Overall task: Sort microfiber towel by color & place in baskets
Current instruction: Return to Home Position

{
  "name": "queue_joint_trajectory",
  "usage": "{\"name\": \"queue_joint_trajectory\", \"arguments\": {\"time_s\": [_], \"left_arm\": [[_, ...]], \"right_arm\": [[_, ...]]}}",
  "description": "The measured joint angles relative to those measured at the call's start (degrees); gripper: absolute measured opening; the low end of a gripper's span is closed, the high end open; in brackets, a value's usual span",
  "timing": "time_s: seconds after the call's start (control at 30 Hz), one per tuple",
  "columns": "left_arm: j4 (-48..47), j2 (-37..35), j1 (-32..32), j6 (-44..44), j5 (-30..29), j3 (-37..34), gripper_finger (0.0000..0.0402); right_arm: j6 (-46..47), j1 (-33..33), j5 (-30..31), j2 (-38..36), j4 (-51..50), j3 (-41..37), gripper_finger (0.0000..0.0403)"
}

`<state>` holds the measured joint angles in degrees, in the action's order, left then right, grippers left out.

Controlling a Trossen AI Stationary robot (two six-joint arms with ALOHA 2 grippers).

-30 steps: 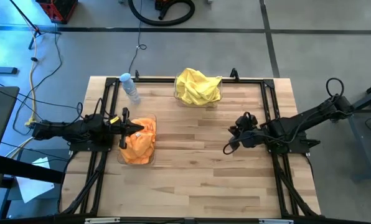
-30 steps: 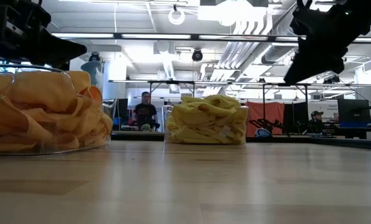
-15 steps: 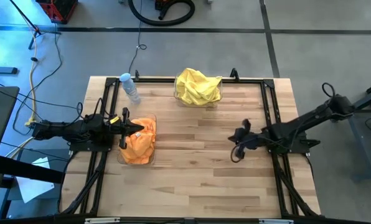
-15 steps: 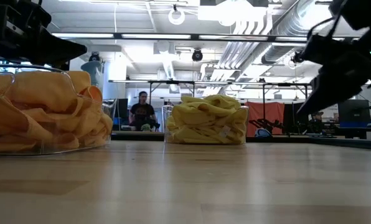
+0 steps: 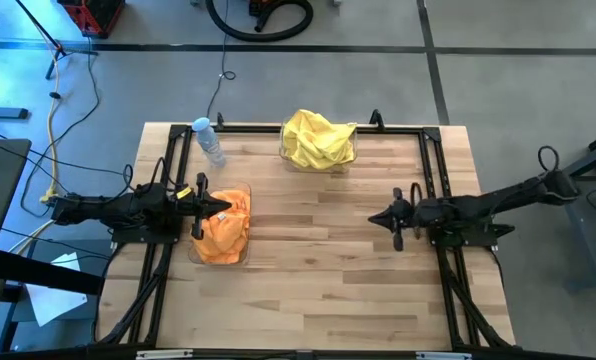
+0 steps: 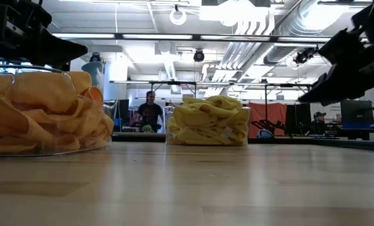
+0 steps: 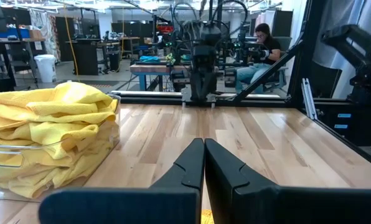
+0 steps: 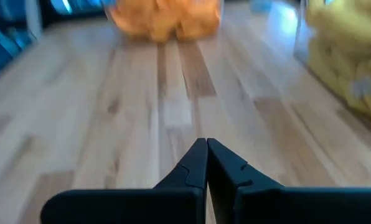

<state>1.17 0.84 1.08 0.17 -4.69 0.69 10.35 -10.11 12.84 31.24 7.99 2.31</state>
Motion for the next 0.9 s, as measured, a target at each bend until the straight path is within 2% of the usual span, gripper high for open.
{"name": "queue_joint_trajectory", "arguments": {"time_s": [0.23, 0.47, 0.73, 0.9], "left_arm": [[0.0, 0.0, 0.0, 0.0, 0.0, 0.0, 0.0], [0.0, 0.0, 0.0, -0.01, 0.0, 0.02, 0.0], [0.05, 0.06, 0.01, 0.02, -0.09, 0.08, 0.0], [0.0, 0.11, 0.0, 0.02, -0.13, 0.09, 0.0]], "right_arm": [[-3.27, 0.02, -4.46, -16.65, -2.87, -1.73, 0.0], [-5.7, 0.02, -4.75, -30.32, -5.67, -1.73, 0.0], [-7.96, 3.49, -4.41, -31.08, -4.36, -1.73, 0.0], [-8.66, 8.19, -7.88, -31.06, -4.33, -1.73, 0.0]]}}
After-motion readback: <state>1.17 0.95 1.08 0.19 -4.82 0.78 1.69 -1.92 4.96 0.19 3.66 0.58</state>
